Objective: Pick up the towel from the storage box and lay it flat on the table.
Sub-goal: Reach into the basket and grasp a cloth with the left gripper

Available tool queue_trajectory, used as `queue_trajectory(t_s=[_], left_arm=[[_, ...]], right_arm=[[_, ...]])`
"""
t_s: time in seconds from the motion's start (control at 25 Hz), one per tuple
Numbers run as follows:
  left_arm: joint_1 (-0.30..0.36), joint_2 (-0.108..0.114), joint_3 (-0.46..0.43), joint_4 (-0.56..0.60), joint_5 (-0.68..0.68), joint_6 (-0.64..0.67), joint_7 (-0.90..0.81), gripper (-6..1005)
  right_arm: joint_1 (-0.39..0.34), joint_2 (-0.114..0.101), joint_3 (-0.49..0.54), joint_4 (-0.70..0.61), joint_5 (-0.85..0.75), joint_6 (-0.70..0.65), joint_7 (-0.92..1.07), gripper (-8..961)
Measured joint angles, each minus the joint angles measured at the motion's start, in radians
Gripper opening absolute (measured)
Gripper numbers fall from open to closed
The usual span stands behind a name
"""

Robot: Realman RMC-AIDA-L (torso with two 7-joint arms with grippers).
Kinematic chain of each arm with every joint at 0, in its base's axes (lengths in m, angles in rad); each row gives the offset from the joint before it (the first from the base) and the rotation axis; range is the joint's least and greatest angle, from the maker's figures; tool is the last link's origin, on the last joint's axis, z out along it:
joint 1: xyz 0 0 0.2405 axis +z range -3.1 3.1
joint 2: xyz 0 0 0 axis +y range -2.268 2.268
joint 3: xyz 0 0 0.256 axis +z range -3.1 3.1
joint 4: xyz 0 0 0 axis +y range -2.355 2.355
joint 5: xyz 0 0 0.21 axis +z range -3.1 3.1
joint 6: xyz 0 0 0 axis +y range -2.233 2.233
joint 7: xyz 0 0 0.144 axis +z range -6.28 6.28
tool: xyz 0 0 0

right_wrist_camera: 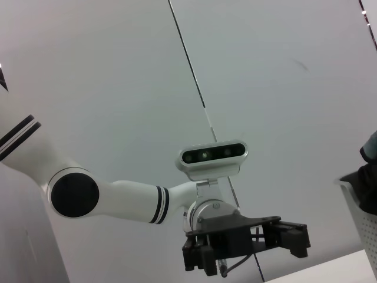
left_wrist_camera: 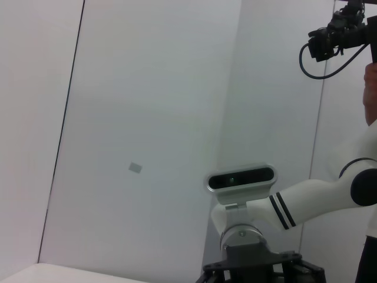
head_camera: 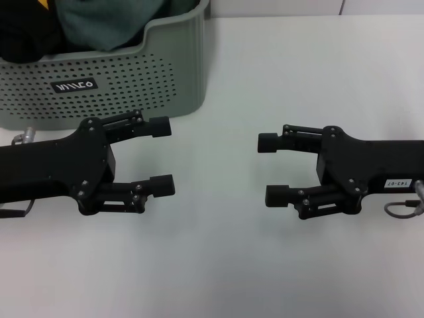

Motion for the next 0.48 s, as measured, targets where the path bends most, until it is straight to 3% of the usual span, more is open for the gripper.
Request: queue_trajectory(t_s=[0.48], left_arm=[[-0.006, -0.002, 0.000, 0.000, 0.002, -0.002, 0.000, 855]], right_arm=[[-0.007, 0.002, 0.000, -0.001, -0.001, 0.000, -0.001, 871]])
